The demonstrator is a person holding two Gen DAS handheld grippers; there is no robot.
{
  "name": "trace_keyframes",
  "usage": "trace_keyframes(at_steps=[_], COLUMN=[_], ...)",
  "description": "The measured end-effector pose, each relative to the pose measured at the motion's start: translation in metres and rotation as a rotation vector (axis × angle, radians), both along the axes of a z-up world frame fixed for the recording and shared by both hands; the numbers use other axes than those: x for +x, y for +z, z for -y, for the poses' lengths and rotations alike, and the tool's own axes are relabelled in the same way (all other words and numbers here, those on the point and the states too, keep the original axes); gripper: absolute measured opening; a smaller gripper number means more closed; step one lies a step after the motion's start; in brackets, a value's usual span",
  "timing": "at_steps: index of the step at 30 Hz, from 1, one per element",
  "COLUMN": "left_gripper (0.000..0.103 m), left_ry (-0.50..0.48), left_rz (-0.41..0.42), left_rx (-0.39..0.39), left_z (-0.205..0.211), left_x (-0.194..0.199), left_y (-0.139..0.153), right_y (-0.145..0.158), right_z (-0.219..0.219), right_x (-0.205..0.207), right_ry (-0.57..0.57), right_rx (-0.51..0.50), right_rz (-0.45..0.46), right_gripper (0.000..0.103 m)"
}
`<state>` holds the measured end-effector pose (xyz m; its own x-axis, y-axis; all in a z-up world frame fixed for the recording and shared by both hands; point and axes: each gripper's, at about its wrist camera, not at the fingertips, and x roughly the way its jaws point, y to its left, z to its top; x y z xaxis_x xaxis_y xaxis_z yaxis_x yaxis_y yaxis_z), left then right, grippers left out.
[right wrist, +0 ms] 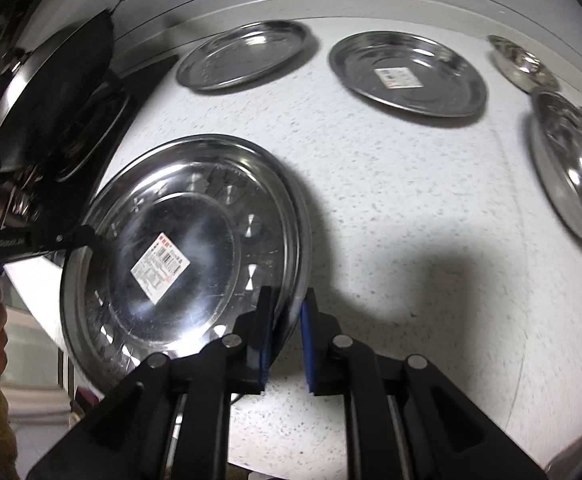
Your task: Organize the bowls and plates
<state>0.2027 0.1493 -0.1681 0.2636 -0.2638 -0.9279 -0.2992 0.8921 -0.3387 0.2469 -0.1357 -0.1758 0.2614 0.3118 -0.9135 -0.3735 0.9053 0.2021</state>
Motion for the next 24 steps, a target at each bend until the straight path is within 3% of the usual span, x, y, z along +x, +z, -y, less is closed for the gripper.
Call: trace_keyframes(at_steps=[6,11,14,17,19,24], left_gripper=[0.009,0.012,0.028,0.037,0.05,0.057], left_ry=[0.059,0.064,0.065,0.071,0.069,0.042], left_rz=[-0.034,-0.014,0.022,0.061,0.094,0.153], left_rx=[0.123,0.148,0.166,0.183,0.214,0.176], left_z=[0.01,0.007,0.0,-0.012,-0.016,-0.015], left_x=[-0.007,-0.012,-0.015,-0.021,-0.023,-0.017], left_y=[-0.009,-0.01,-0.004,0.004,0.013,0.036], right_y=[-0.014,-0.012,-0.007,-0.001,0.004,0.021], right_z=[0.0,0.003,0.004,0.006,0.01,0.028], right_x=[-0.001,-0.003,-0.009,-0.014,-0.017,-0.013], right_ry=[0.1,0.106,0.091,0.075,0.071,0.04], right_rx=[0.038,0.061,0.022,-0.014,-0.032,-0.062], right_rz=[-0.035,-0.022,0.011,0.041,0.061,0.115], right_gripper=[0.013,0.015,0.015,0.024,0.027,0.03])
